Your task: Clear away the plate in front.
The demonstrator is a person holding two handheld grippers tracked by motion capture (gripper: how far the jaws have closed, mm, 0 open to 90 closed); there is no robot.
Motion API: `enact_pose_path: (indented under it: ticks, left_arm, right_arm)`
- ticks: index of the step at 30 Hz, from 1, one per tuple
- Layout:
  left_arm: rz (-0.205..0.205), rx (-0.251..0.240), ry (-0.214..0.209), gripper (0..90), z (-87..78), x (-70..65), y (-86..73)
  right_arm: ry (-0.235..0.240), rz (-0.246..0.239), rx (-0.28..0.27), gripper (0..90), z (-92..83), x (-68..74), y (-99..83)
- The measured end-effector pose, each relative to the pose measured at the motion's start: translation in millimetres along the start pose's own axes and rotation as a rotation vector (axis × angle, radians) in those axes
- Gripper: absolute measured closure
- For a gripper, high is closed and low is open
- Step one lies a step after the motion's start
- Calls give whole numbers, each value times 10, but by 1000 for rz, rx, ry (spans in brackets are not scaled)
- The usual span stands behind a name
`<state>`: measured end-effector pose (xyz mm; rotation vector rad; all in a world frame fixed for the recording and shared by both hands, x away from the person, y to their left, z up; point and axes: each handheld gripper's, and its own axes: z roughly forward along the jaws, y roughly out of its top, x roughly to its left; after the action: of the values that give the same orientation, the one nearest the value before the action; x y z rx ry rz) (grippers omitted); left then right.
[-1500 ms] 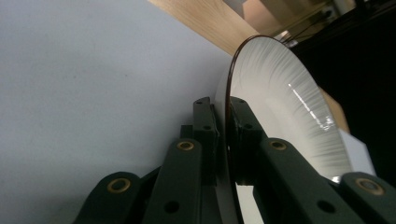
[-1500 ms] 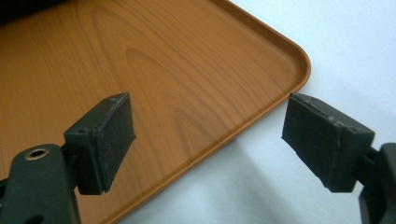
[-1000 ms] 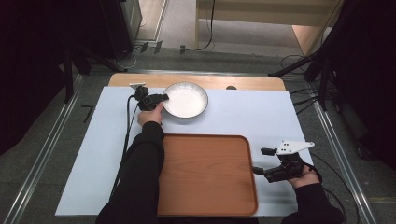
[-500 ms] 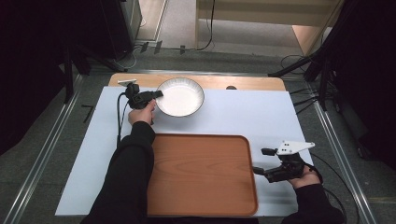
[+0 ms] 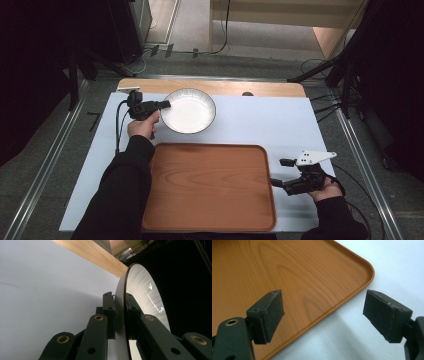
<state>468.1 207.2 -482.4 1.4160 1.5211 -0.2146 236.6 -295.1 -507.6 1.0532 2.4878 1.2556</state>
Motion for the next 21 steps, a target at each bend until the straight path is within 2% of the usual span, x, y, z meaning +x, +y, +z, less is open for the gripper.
enact_pose_path:
  ticks: [7, 19, 21]
  left_arm:
    - [-1, 35, -30, 828, -96, 3, -123]
    - [38, 78, -78, 821, -227, -44, -294]
    - [30, 81, -89, 821, -257, -44, -326]
  right_arm:
    - [0, 6, 4, 176, -3, -2, -14]
    - [-3, 12, 6, 176, -8, -2, -21]
    - [-4, 11, 6, 176, -5, -1, -22]
